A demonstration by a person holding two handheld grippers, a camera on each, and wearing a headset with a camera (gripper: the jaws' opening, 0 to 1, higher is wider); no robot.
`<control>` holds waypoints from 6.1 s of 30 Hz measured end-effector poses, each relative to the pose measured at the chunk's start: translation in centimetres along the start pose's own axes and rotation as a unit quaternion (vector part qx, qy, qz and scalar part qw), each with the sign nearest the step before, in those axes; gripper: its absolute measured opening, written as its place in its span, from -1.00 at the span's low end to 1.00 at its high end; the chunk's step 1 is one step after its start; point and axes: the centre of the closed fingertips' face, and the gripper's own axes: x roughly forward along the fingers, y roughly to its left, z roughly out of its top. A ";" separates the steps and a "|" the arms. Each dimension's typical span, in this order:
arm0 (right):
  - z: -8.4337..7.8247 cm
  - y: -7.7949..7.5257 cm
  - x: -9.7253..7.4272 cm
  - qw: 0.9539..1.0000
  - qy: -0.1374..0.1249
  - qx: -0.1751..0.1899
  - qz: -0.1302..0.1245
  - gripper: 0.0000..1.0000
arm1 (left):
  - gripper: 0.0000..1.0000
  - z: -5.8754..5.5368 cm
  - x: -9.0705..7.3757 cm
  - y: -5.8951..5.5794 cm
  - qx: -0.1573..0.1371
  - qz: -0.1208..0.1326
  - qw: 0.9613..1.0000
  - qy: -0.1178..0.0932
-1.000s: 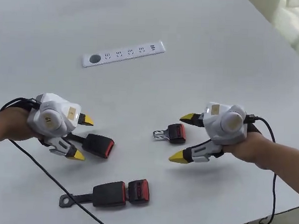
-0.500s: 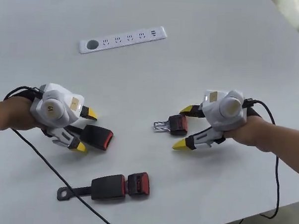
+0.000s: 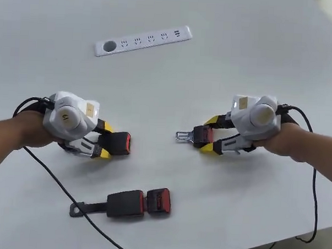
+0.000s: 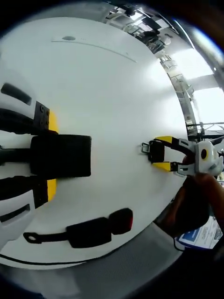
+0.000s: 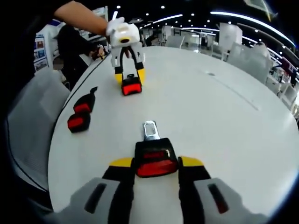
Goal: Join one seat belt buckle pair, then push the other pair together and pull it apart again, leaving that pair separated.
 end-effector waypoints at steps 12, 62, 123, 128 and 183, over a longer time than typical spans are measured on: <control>-0.1 0.0 0.0 0.999 -0.022 -0.014 0.019 -0.31 | -0.32 -0.2 0.1 0.0 -0.002 0.001 1.000 0.008; 6.6 3.1 7.9 0.994 -0.079 -0.033 0.066 -0.31 | -0.33 -0.2 0.2 0.1 -0.011 -0.001 1.000 0.021; 9.0 3.9 10.8 0.998 -0.035 -0.034 0.037 -0.32 | -0.33 -0.7 0.3 0.4 -0.008 -0.005 0.998 0.065; 9.0 3.9 10.8 0.998 -0.034 -0.038 0.037 -0.31 | -0.33 -0.8 0.4 0.5 -0.009 -0.005 0.998 0.062; 4.8 3.0 6.7 0.998 -0.036 -0.036 0.025 -0.30 | -0.32 -0.1 0.3 -0.1 -0.023 0.000 0.999 0.049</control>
